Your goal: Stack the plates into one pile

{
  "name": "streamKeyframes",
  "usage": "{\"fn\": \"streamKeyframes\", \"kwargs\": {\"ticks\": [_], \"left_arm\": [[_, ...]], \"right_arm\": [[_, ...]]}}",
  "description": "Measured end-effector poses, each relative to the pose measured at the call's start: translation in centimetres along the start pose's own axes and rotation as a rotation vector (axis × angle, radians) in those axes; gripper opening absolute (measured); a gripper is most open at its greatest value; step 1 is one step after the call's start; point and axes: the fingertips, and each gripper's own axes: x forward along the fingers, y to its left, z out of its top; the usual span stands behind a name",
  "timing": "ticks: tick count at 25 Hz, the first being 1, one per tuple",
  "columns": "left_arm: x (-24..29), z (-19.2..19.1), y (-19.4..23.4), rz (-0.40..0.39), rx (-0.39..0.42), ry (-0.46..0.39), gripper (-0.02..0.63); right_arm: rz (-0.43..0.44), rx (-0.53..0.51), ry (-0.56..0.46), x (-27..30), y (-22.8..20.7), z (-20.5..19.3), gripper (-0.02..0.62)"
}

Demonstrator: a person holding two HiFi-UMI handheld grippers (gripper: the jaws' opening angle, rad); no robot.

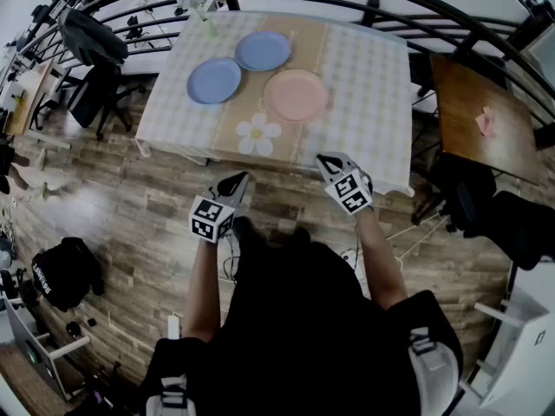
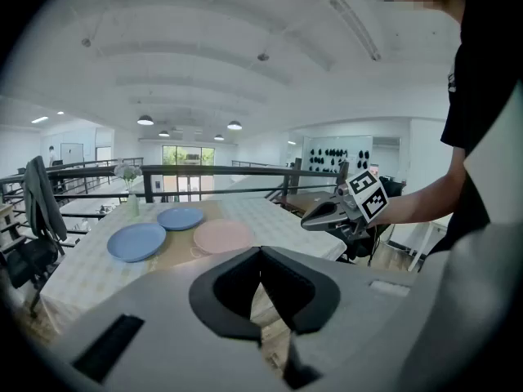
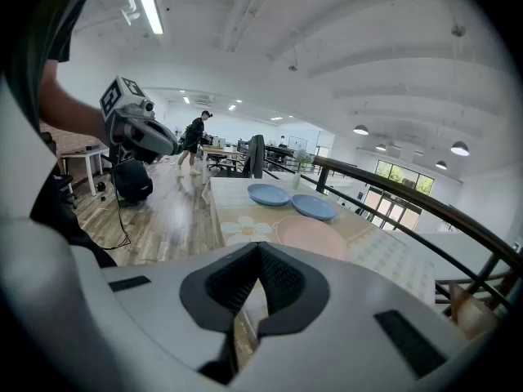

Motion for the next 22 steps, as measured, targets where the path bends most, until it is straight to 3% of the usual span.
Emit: {"fn": "streamKeyframes", "kwargs": {"ticks": [13,22], "left_arm": [[-0.2,0.4,-2.4,0.041,-0.022,-0.022,0.002],[-2.0,-0.8,-1.7,0.073,-0.039,-0.028,0.002]], "right_arm": [[0.04,-0.013,0.002,-1.7,0.7,-1.3,-0.003],[0.016,-0.018,0.027,-1.2,1.2,-2.1,0.0]]}}
